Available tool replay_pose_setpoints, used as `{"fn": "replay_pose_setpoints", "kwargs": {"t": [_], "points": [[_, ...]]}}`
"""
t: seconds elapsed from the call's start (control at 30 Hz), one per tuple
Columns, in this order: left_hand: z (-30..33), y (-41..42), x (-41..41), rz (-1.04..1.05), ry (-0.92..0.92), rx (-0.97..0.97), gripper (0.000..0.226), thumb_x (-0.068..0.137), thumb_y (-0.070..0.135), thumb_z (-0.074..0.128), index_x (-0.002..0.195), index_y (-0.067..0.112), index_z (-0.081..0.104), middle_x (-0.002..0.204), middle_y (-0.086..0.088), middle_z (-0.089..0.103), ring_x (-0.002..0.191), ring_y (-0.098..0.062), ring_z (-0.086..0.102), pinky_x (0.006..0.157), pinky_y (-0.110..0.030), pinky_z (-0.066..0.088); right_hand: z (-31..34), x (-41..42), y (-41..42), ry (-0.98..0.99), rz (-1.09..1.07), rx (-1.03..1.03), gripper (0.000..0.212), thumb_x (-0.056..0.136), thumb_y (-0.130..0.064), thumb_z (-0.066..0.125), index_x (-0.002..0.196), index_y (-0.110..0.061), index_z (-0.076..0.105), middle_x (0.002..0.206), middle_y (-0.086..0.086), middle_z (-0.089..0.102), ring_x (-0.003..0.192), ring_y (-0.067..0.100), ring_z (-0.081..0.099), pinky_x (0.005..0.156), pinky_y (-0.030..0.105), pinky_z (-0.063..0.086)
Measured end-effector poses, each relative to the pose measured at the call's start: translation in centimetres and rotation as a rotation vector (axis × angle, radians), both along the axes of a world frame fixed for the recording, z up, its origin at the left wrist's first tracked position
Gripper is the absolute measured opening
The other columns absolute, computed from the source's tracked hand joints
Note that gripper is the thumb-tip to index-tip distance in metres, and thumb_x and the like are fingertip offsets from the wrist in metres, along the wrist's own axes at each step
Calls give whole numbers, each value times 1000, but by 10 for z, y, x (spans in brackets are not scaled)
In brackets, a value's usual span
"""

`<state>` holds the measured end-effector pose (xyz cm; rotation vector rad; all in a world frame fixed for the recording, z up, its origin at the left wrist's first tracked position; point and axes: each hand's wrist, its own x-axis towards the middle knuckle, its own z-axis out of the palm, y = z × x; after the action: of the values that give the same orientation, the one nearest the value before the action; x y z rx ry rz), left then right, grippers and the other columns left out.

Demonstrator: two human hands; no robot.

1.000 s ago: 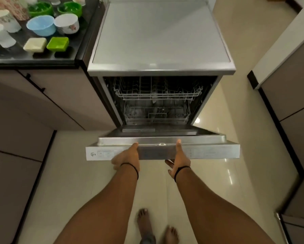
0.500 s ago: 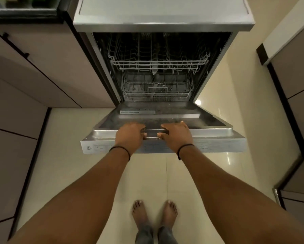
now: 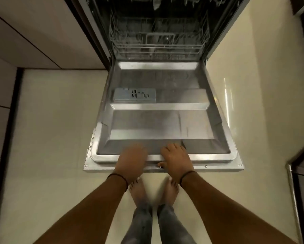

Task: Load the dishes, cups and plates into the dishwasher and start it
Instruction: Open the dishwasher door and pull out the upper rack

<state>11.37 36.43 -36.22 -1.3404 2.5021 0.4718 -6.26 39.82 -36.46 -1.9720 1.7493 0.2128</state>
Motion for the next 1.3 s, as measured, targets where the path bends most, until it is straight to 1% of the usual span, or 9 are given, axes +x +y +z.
{"fn": "replay_pose_setpoints", "kwargs": {"t": [0.17, 0.27, 0.33, 0.37, 0.43, 0.53, 0.7, 0.8, 1.3], "points": [[-69, 23, -1, -2, 22, 77, 32, 52, 19, 86, 75, 18, 64, 78, -3, 59, 70, -23, 59, 57, -34, 51, -70, 6, 20, -14, -5, 38, 52, 49, -33, 93, 89, -19, 62, 85, 4, 59, 79, 26, 57, 70, 37, 51], [-104, 34, 3, 53, 58, 141, 31, 75, 21, 74, 104, 14, 67, 110, -8, 62, 101, -29, 61, 84, -39, 51, -103, 8, 22, -10, 1, 102, 55, 68, -37, 84, 113, -25, 55, 115, 6, 55, 107, 27, 52, 92, 39, 44], [-123, 38, 7, 76, -18, 288, 60, 93, 39, 56, 145, 15, 39, 155, -5, 31, 143, -31, 30, 115, -42, 29, -125, 7, 25, -5, -11, 166, 70, 78, -43, 75, 138, -29, 41, 151, 11, 31, 140, 33, 28, 116, 42, 22], [-133, 40, 9, 107, -53, 349, 72, 96, 51, 45, 154, 19, 18, 162, 0, 10, 150, -26, 9, 121, -42, 15, -136, 7, 27, 5, -27, 204, 82, 82, -50, 69, 149, -29, 27, 161, 12, 10, 148, 34, 8, 120, 43, 7], [-150, 41, 12, 154, -68, 373, 81, 93, 67, 22, 156, 24, -5, 162, 3, -12, 150, -19, -10, 121, -41, 1, -154, 8, 28, 32, -32, 272, 102, 82, -69, 55, 155, -28, -3, 162, 9, -15, 149, 30, -13, 118, 47, -8], [-172, 35, 10, 181, -66, 383, 83, 88, 71, 5, 155, 24, -9, 162, 1, -15, 150, -19, -12, 120, -42, 1, -172, 8, 22, 53, -7, 350, 120, 70, -85, 50, 152, -30, -18, 160, 7, -24, 148, 30, -18, 119, 52, -6], [-184, 14, -4, 185, -204, 531, 83, 95, 61, 34, 155, 22, -7, 162, 1, -17, 150, -22, -9, 121, -46, 6, -178, 1, -1, -1, 0, 511, 112, 74, -80, 52, 156, -27, -3, 163, 6, -15, 150, 28, -8, 120, 51, 3], [-172, -3, -11, 203, -244, 559, 74, 98, 55, 33, 156, 22, 3, 164, 1, -9, 150, -24, -3, 120, -50, 7, -168, -3, -14, -22, -54, 511, 103, 79, -71, 56, 156, -25, 6, 164, 3, -6, 151, 25, -2, 120, 48, 7], [-46, -39, -12, 289, -128, 186, 71, 101, 51, 27, 155, 19, -4, 163, -4, -11, 150, -23, -9, 120, -45, -3, -39, -8, -50, -45, -140, 260, 79, 96, -49, 46, 156, -20, 4, 164, 6, -2, 151, 23, -2, 122, 40, 4]]}}
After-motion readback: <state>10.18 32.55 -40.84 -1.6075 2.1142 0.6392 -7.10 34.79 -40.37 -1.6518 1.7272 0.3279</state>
